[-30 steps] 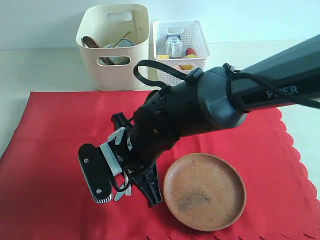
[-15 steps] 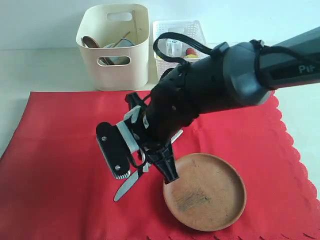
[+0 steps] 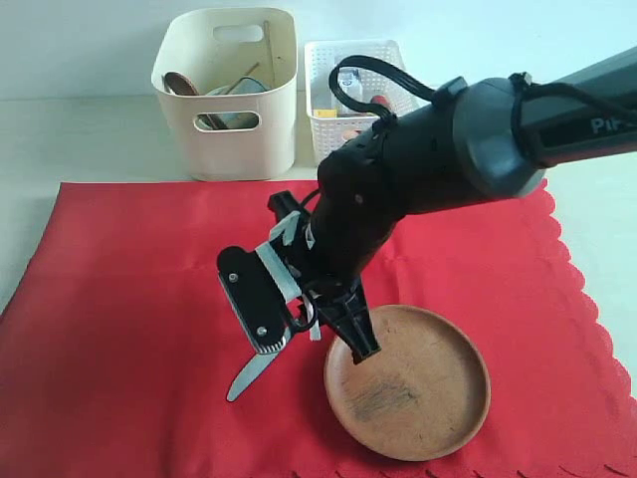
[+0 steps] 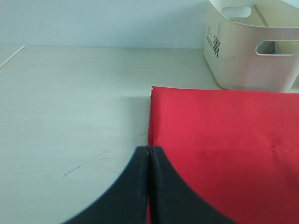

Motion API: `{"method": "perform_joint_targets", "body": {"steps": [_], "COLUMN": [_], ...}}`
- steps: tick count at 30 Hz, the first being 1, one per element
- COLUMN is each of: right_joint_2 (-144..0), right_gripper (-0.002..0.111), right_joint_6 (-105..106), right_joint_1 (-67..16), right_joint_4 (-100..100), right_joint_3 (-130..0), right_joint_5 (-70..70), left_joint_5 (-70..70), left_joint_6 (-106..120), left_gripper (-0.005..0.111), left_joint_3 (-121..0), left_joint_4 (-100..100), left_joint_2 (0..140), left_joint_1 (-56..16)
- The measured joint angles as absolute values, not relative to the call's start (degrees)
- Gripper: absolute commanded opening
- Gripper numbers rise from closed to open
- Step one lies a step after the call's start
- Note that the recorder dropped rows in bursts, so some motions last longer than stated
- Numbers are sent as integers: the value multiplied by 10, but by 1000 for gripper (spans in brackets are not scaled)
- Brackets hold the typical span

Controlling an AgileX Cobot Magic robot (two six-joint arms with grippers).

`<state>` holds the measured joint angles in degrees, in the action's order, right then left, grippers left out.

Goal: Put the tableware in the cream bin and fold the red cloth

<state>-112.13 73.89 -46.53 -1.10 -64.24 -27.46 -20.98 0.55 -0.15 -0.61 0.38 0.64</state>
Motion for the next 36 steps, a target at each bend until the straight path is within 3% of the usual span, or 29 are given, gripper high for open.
{"method": "perform_joint_targets", "body": {"steps": [9,11,14,36], "right_joint_2": [-1146,-1147,-1150,-1122], "right_gripper": [35,27,0,0], "right_joint_6": [741,741,741,648], "right_joint_1": [-465,-465,-465,-463], "right_joint_4": [-14,-15,-15,-39], "right_joint_3": [-642,-642,-642,-655], "right_joint_5": [-274,-273,-273,-285], "left_joint_5": [-210,-210,-210,-210], "left_joint_6": [6,6,6,6], "left_gripper": [0,0,0,0], "left_joint_3": [-2,-2,-2,-2], "left_joint_4": [-6,-6,-6,-6], "left_joint_2": [4,4,4,4], "left_joint_1": [6,6,6,6]}}
